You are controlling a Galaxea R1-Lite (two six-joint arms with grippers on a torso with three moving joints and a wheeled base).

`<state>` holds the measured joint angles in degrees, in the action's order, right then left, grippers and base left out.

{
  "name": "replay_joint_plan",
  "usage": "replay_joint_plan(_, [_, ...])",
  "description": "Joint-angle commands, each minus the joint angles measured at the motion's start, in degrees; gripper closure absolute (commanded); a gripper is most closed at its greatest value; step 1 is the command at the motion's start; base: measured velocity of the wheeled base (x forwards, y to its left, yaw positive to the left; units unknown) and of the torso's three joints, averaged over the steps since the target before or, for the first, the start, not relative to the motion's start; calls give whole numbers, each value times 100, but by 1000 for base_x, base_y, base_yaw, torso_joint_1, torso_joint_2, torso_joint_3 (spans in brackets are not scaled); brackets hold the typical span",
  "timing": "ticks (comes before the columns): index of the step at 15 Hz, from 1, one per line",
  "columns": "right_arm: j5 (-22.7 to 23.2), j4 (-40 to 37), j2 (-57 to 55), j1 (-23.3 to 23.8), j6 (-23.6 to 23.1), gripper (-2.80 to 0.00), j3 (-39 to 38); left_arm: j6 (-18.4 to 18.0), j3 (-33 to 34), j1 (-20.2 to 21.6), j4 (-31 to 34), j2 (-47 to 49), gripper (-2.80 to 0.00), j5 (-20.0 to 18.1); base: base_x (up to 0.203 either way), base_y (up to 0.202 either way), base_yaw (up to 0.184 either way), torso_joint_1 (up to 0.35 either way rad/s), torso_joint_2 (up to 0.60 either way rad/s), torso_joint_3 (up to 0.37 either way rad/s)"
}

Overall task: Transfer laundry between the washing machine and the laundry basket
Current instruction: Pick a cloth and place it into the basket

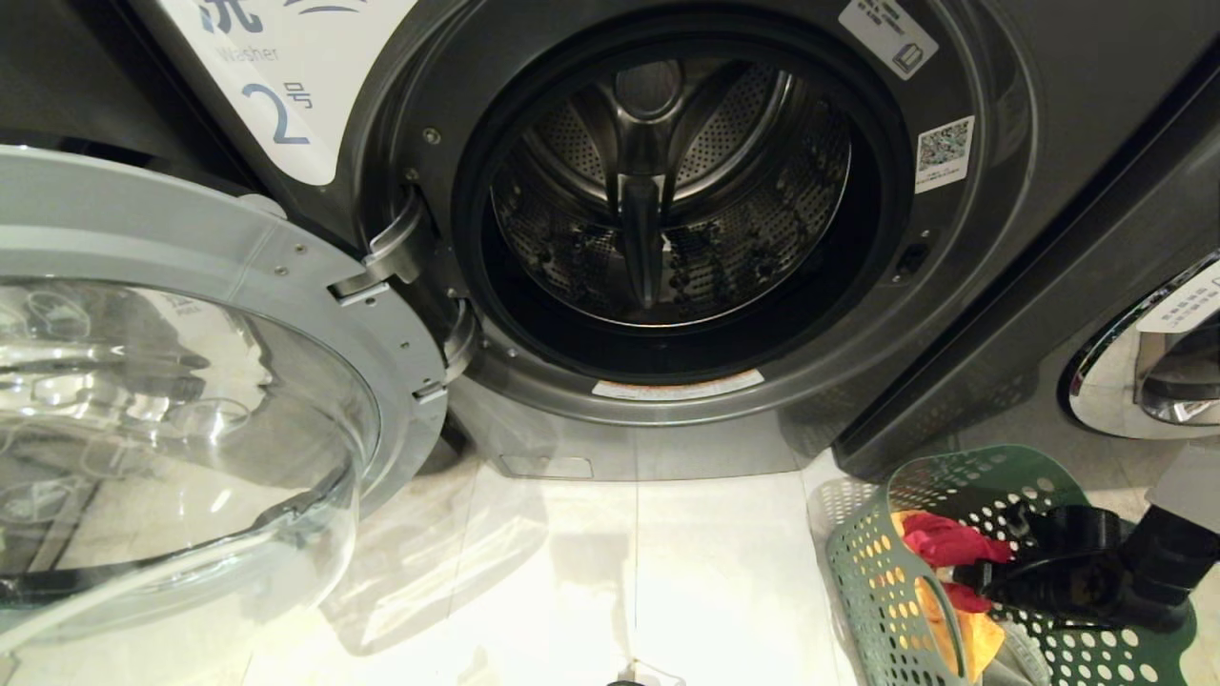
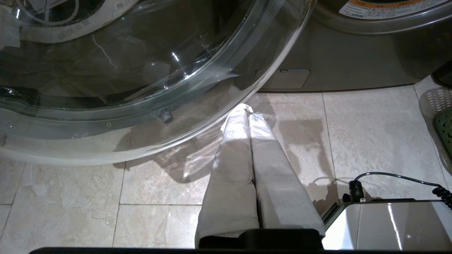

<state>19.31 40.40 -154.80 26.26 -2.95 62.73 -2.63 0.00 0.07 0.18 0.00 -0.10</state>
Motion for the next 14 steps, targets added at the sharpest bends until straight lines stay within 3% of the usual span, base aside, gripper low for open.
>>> replay_joint_plan(1, [11,337,-366,-55,8,-280,193,0,0,1,-1,9,0,1,0,0,0,0,0,0])
replay_joint_plan(4, [51,864,-628,-68,5,-280,303,0,0,1,-1,9,0,1,0,0,0,0,0,0])
replay_joint_plan(10, [90,1041,-1016,-226,-31,-280,521,0,0,1,-1,9,0,1,0,0,0,0,0,0])
replay_joint_plan(11, [90,1055,-1037,-232,-31,-177,529,0,0,1,-1,9,0,1,0,0,0,0,0,0])
replay_joint_plan(12, [90,1079,-1090,-256,-31,0,538,0,0,1,-1,9,0,1,0,0,0,0,0,0])
replay_joint_plan(14, [82,1063,-1096,-253,-31,0,550,0,0,1,-1,9,0,1,0,0,0,0,0,0])
